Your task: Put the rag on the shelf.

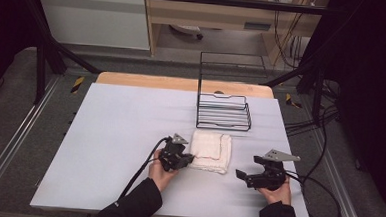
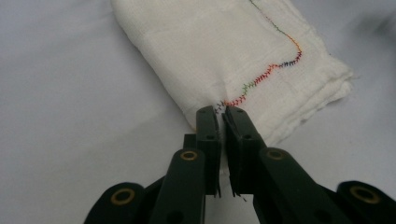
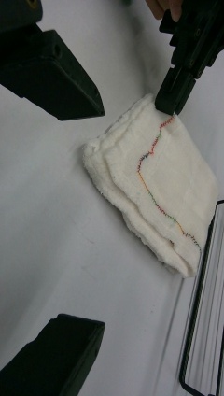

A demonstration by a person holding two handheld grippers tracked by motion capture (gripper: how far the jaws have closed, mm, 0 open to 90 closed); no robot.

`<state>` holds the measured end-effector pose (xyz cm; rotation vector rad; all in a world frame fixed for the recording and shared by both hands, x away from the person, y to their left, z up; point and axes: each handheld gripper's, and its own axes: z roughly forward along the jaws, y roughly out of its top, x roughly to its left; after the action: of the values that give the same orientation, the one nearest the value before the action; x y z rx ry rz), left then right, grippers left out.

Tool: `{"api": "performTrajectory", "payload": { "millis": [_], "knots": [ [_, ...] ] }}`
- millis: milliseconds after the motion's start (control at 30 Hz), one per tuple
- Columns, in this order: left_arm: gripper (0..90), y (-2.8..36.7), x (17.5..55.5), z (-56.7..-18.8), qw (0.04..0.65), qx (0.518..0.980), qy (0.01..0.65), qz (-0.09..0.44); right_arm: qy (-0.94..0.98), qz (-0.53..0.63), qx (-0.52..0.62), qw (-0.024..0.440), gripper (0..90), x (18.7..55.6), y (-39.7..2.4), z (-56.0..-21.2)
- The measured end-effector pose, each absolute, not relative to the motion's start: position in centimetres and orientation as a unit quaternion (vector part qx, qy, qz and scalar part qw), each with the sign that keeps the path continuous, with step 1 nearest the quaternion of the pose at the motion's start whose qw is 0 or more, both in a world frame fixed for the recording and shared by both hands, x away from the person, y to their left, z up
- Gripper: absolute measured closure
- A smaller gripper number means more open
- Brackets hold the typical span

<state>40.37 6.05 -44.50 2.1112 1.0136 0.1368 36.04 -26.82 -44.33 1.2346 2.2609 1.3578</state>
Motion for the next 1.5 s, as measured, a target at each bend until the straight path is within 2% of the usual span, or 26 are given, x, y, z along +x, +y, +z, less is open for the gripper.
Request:
{"api": "performTrajectory", "payload": {
  "millis": [767, 1033, 1100, 1233, 1500],
  "knots": [
    [84.6, 11.2, 36.5, -43.9, 0.363, 0.855, 0.367, 0.049, 0.774, 0.459, 0.421, 0.117, 1.1, 36.0, -26.6, -44.3],
    [82.4, 12.0, 36.4, -43.9, 0.364, 0.855, 0.366, 0.045, 0.774, 0.457, 0.422, 0.118, 1.1, 36.0, -26.6, -44.4],
    [77.3, 12.1, 36.5, -43.7, 0.368, 0.854, 0.365, 0.048, 0.773, 0.458, 0.422, 0.119, 1.2, 36.1, -26.6, -44.4],
    [57.5, 12.5, 37.5, -42.8, 0.376, 0.848, 0.368, 0.069, 0.774, 0.457, 0.422, 0.119, 1.2, 36.1, -26.6, -44.4],
    [30.5, 12.2, 41.5, -41.8, 0.383, 0.833, 0.387, 0.098, 0.774, 0.456, 0.423, 0.119, 1.1, 36.1, -26.6, -44.4]
  ]
}}
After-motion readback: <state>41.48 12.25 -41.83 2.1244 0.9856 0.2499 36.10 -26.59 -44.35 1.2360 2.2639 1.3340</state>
